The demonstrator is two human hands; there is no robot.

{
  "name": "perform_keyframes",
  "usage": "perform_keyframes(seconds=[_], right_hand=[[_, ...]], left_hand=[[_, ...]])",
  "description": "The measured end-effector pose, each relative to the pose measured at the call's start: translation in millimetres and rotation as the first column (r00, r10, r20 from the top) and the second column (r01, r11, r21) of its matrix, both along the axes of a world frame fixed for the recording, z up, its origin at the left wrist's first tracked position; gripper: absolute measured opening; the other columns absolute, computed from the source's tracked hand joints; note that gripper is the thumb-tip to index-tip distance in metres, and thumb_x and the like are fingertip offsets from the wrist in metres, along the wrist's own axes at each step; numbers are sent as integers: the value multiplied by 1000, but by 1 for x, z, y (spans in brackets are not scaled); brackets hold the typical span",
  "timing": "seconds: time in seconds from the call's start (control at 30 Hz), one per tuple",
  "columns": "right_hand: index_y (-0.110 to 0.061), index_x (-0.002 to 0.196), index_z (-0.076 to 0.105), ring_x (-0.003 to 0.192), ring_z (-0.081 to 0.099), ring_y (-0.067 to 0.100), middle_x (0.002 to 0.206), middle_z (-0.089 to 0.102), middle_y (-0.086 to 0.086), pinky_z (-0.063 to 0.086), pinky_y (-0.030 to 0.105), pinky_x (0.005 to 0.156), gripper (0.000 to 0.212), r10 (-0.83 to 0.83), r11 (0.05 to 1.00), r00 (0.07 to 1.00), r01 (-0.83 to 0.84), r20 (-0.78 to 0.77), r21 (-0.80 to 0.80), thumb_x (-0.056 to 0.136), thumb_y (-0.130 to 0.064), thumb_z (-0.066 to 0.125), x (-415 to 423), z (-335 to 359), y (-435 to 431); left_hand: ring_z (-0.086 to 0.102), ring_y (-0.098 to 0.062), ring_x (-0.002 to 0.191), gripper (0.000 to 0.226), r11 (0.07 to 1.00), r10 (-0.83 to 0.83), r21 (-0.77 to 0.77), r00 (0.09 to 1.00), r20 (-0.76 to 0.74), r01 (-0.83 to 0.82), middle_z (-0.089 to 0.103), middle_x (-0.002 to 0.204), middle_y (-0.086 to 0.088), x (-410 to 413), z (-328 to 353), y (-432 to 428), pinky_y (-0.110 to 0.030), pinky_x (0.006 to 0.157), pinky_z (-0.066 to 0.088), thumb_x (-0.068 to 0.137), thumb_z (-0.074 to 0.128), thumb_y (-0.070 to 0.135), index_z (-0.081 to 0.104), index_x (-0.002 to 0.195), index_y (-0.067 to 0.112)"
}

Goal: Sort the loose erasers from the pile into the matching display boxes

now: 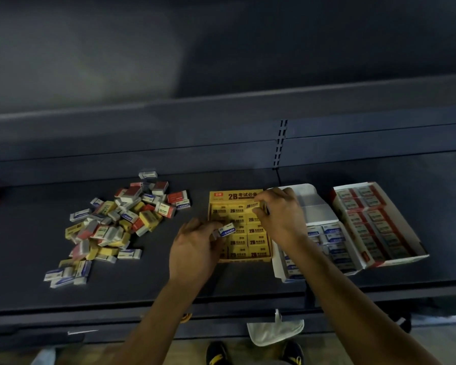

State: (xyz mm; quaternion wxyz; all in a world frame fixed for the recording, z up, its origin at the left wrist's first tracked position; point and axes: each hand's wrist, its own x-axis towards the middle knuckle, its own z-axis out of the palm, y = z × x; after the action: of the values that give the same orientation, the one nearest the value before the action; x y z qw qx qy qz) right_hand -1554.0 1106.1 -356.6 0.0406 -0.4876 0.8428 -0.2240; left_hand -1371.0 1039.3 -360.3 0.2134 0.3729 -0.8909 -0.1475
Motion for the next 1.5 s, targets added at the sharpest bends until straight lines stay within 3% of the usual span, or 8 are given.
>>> perform_keyframes(seconds=[0.43, 0.63, 0.83, 1.03, 1.27, 1.5], right_hand=[[-13, 109, 61, 111, 44, 22, 113, 58, 3, 36, 27, 82, 23, 34, 999, 999, -33, -34, 42, 90, -26, 56, -6, -5, -2], [-13, 100, 64, 104, 48, 24, 104, 62, 5, 34, 26, 73, 18, 56, 998, 998, -56, -10, -17, 87, -25, 61, -8, -9, 0], [-19, 103, 59, 110, 40, 18, 111, 50, 0, 38, 26, 77, 20, 40, 995, 995, -32, -87, 95, 94, -33, 48, -4, -8, 0], [-17, 103, 61, 109, 42, 20, 112, 51, 1, 39, 28, 79, 22, 36, 994, 995, -26, -96, 102, 94, -32, 48, -1, -6, 0], [-20, 103, 66, 104, 50, 20, 105, 61, 1, 35, 22, 74, 21, 43, 999, 999, -42, -14, 32, 92, -18, 49, -12, 1, 10], [-18, 114, 65, 107, 56, 16, 117, 62, 2, 41, 19, 81, 29, -52, 999, 998, 52, 36, -4, 92, -9, 48, -29, 16, 47]], left_hand=[[61, -20, 71, 25, 999, -15, 52, 1000, 10, 14, 59, 86, 0, -6, -3, 2, -26, 59, 45, 73, 77, 17, 71, 98, 19], [60, -17, 79, 21, 996, -41, 82, 999, -3, 41, 60, 93, 1, -12, 0, 4, -29, 65, 50, 79, 71, 21, 70, 100, 21], [60, -15, 80, 20, 994, -56, 97, 998, 1, 56, 60, 95, 2, -14, -2, 5, -28, 65, 50, 80, 69, 21, 70, 100, 21], [62, -17, 80, 22, 995, -52, 88, 999, 0, 52, 61, 94, 1, -16, -3, 8, -29, 64, 50, 76, 74, 19, 70, 98, 21], [63, -18, 81, 24, 996, -53, 76, 999, -5, 53, 62, 97, 0, -23, 5, 12, -33, 66, 54, 78, 72, 22, 70, 101, 21], [64, -17, 80, 27, 981, -177, 69, 984, -34, 179, 63, 99, -2, -52, 12, 29, -24, 73, 49, 77, 73, 17, 71, 104, 21]])
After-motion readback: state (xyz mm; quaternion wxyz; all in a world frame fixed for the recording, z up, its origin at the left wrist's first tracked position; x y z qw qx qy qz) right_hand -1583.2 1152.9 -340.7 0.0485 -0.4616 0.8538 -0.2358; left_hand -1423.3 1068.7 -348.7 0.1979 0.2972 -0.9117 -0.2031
